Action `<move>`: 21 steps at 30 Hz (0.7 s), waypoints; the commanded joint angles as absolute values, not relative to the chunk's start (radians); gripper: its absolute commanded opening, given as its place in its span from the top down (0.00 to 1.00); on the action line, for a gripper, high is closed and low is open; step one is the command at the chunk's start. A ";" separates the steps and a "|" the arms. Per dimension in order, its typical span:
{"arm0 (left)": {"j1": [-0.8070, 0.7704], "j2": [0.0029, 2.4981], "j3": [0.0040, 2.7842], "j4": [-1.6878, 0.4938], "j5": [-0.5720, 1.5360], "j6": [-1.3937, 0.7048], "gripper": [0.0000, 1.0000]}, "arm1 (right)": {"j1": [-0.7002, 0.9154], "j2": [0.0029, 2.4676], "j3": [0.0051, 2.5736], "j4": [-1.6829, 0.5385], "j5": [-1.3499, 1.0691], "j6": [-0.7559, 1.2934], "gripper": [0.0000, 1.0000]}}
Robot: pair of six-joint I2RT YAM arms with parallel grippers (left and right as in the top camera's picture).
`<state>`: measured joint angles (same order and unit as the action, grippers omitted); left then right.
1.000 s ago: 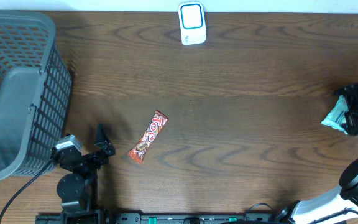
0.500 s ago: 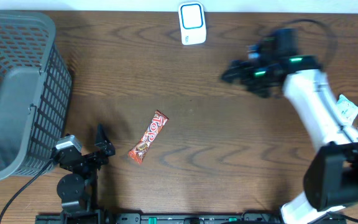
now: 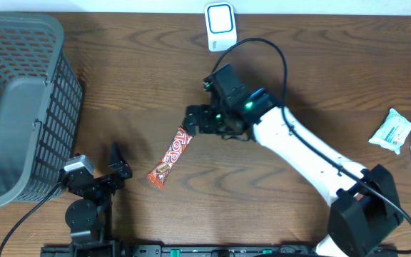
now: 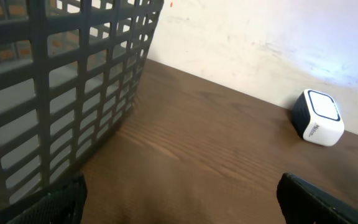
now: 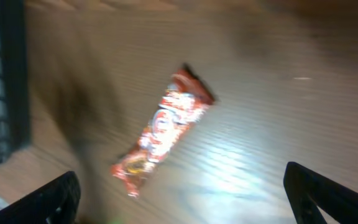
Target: Scan the item barcode
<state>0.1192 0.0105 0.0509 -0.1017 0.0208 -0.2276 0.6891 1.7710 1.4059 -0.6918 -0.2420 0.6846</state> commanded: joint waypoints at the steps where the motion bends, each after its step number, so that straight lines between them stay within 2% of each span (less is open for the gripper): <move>1: 0.114 0.004 0.034 -0.134 0.012 -0.210 0.02 | 0.751 1.807 1.396 -0.622 -0.218 0.870 0.04; 3: 0.114 0.004 0.034 -0.134 0.012 -0.210 0.02 | 0.786 1.845 1.396 -0.576 -0.219 0.952 0.08; 6: 0.114 0.004 0.034 -0.134 0.012 -0.210 0.02 | 0.827 1.904 1.396 -0.532 -0.223 1.036 0.07; 12: 0.114 0.004 0.034 -0.134 0.012 -0.210 0.02 | 0.866 2.010 1.397 -0.430 -0.301 1.090 0.17; 14: 0.114 0.004 0.034 -0.134 0.012 -0.210 0.02 | 0.865 2.030 1.397 -0.422 -0.312 1.123 0.24; 21: 0.114 0.004 0.034 -0.134 0.012 -0.210 0.02 | 0.858 2.038 1.397 -0.461 -0.312 1.205 0.26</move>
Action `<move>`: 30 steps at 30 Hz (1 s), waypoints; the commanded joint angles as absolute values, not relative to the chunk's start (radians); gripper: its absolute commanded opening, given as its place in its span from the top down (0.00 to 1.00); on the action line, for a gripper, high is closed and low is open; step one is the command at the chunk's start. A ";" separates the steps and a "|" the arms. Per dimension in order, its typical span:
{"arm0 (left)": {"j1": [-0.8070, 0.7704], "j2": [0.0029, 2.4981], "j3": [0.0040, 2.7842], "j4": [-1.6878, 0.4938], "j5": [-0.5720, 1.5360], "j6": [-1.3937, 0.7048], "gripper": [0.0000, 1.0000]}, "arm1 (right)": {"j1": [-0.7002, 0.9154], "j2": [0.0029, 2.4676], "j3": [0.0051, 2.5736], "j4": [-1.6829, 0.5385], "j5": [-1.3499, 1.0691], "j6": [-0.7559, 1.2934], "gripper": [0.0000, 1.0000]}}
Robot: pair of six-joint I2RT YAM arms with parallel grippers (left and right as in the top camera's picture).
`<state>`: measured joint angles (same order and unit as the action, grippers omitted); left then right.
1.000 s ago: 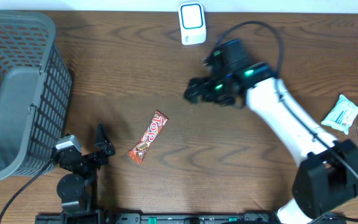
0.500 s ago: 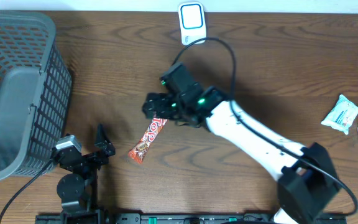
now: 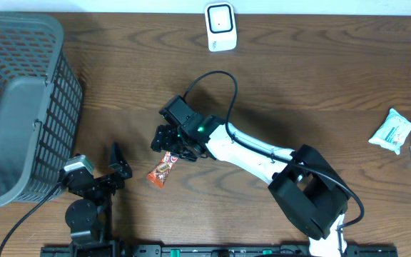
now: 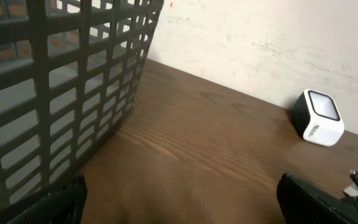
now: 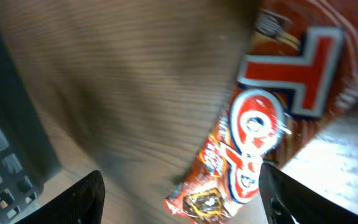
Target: Scan the item barcode
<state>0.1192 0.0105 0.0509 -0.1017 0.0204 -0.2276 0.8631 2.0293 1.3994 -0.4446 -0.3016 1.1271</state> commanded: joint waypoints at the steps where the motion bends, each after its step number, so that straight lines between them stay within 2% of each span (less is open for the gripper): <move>1: 0.114 0.004 0.034 -0.134 0.012 -0.210 0.02 | 0.859 2.042 1.397 -0.468 -0.312 1.222 0.26; 13: 0.114 0.004 0.034 -0.134 0.012 -0.210 0.02 | 0.855 2.159 1.397 -0.429 -0.348 1.242 0.36; 14: 0.114 0.004 0.034 -0.134 0.012 -0.210 0.02 | 0.855 2.168 1.397 -0.431 -0.349 1.241 0.41; 18: 0.114 0.004 0.034 -0.134 0.012 -0.210 0.02 | 0.854 2.186 1.397 -0.445 -0.337 1.221 0.70; 22: 0.114 0.004 0.034 -0.134 0.012 -0.211 0.02 | 0.850 2.186 1.397 -0.445 -0.304 1.207 0.84; 25: 0.114 0.004 0.034 -0.134 0.012 -0.210 0.02 | 0.844 2.186 1.397 -0.445 -0.301 1.164 0.99; 30: 0.114 0.004 0.034 -0.134 0.012 -0.210 0.02 | 0.804 2.162 1.401 -0.454 -0.395 1.021 0.98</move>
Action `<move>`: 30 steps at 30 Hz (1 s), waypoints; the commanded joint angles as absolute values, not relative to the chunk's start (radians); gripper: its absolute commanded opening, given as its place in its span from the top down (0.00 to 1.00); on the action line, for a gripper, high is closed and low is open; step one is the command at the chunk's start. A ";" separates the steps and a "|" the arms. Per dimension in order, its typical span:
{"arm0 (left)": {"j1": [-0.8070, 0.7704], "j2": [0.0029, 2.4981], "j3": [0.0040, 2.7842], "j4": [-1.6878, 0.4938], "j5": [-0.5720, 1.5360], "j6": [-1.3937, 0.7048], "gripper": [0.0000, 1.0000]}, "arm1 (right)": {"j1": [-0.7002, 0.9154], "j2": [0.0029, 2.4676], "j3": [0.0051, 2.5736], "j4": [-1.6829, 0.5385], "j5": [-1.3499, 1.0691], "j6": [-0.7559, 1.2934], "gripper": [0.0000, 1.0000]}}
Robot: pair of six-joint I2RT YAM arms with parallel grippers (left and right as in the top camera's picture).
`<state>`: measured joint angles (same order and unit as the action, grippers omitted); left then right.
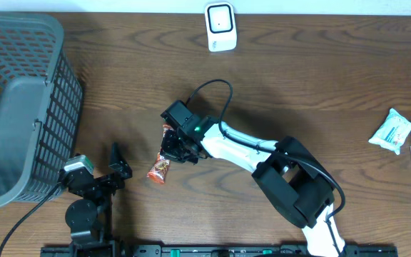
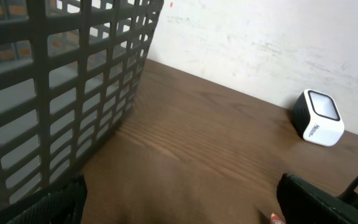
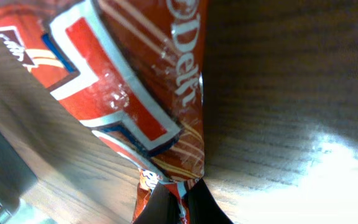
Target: Scan the item barcode
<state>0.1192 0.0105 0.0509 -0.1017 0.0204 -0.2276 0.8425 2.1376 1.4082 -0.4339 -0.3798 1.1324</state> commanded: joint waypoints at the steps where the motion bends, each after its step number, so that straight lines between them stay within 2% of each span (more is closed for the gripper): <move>1: 0.114 0.004 0.034 -0.134 0.012 -0.210 0.02 | 0.790 2.146 1.401 -0.475 -0.440 1.010 0.98; 10: 0.114 0.004 0.034 -0.134 0.012 -0.210 0.02 | 0.592 2.080 1.401 -0.826 -1.052 0.850 0.98; 14: 0.114 0.004 0.034 -0.134 0.012 -0.210 0.02 | 0.510 2.080 1.401 -1.180 -1.075 0.852 0.99; 20: 0.114 0.004 0.034 -0.134 0.012 -0.210 0.02 | 0.440 2.080 1.401 -1.487 -1.074 0.899 0.99; 26: 0.114 0.004 0.034 -0.134 0.012 -0.210 0.02 | 0.373 2.080 1.401 -1.456 -1.011 1.049 0.99; 30: 0.114 0.004 0.034 -0.134 0.012 -0.210 0.02 | 0.354 2.080 1.401 -1.245 -0.930 0.809 0.99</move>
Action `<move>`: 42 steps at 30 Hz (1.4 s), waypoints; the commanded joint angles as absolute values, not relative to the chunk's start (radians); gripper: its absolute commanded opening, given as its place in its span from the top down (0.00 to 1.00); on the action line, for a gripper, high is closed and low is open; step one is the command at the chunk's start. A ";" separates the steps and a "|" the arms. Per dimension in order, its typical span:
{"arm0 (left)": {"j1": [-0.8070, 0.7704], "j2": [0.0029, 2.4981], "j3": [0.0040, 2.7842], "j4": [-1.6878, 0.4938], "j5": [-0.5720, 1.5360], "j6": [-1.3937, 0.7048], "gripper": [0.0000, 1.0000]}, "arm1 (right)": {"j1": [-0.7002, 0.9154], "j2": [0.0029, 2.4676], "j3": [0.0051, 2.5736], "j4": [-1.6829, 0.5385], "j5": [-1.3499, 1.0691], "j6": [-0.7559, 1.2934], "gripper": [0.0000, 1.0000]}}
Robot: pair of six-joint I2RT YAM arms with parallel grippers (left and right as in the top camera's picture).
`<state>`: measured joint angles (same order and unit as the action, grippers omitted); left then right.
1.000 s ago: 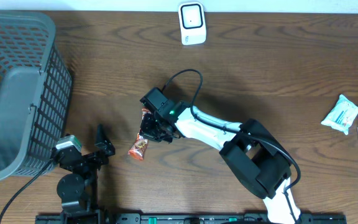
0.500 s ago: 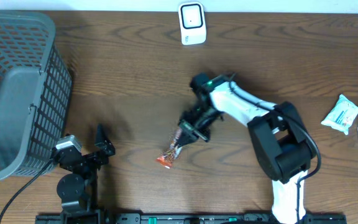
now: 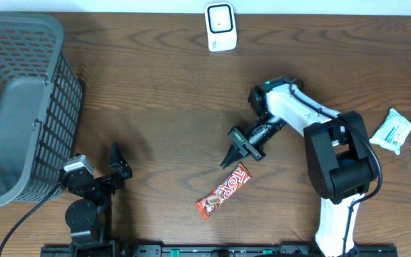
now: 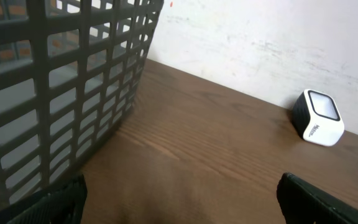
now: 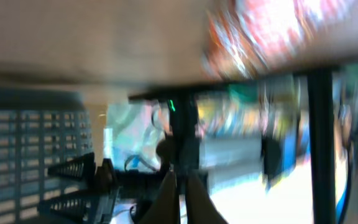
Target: Scan the item barcode
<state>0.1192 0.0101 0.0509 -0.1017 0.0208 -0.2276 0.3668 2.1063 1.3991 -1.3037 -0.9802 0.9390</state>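
Note:
A red candy bar [image 3: 223, 191] lies label-up and slanted on the table near the front, just below centre. In the blurred right wrist view it is a red smear [image 5: 260, 28] at the top. My right gripper [image 3: 228, 160] hangs just above and left of the bar's upper end, its fingers [image 5: 168, 196] pressed together with nothing between them. The white barcode scanner [image 3: 220, 27] stands at the far edge and also shows in the left wrist view [image 4: 319, 118]. My left gripper [image 3: 116, 163] rests open at the front left, its fingertips [image 4: 61, 199] wide apart.
A large grey mesh basket [image 3: 20, 100] fills the left side, close beside the left gripper [image 4: 179, 211]. A white and green packet [image 3: 392, 132] and other small items lie at the right edge.
The right gripper was shut on the bar's wrapper left of centre. Now the bar lies further right and nearer the front, and the gripper is shut on nothing beside it. The left arm is unchanged.
The bar lay slanted left of centre with the right gripper open near its upper end. The gripper then stood low over the bar, then shut on the wrapper. Now the bar rests at a new spot right of there, free of the gripper.

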 commanded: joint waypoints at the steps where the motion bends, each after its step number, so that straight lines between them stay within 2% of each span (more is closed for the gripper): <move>1: 0.114 0.004 0.034 -0.134 0.012 -0.210 0.02 | 0.354 2.079 1.402 -1.225 -0.939 0.735 0.99; 8: 0.114 0.004 0.034 -0.134 0.012 -0.210 0.02 | 0.366 2.077 1.433 -1.340 -0.886 0.392 0.99; 13: 0.114 0.004 0.034 -0.134 0.011 -0.210 0.02 | 0.380 2.030 1.578 -1.501 -0.554 0.308 0.99; 18: 0.114 0.004 0.034 -0.134 0.012 -0.210 0.02 | 0.411 1.908 1.695 -1.477 -0.523 -0.024 0.98; 20: 0.114 0.004 0.034 -0.134 0.012 -0.210 0.02 | 0.429 1.859 1.709 -1.426 -0.493 -0.146 0.79; 21: 0.114 0.004 0.034 -0.134 0.012 -0.210 0.02 | 0.436 1.837 1.709 -1.390 -0.462 -0.186 0.37; 22: 0.114 0.004 0.034 -0.134 0.012 -0.210 0.02 | 0.443 1.818 1.709 -1.356 -0.416 -0.220 0.01; 26: 0.114 0.004 0.034 -0.134 0.012 -0.210 0.02 | 0.454 1.775 1.709 -1.267 -0.314 -0.282 0.01; 30: 0.114 0.004 0.034 -0.134 0.012 -0.210 0.02 | 0.464 1.781 1.694 -1.318 -0.372 -0.586 0.01; 34: 0.114 0.004 0.034 -0.134 0.012 -0.210 0.02 | 0.481 1.807 1.636 -1.320 -0.372 -0.729 0.01; 40: 0.114 0.004 0.034 -0.134 0.012 -0.210 0.02 | 0.531 1.861 1.588 -1.351 -0.421 -0.718 0.01; 42: 0.114 0.004 0.034 -0.134 0.012 -0.210 0.02 | 0.556 1.864 1.587 -1.374 -0.447 -0.645 0.01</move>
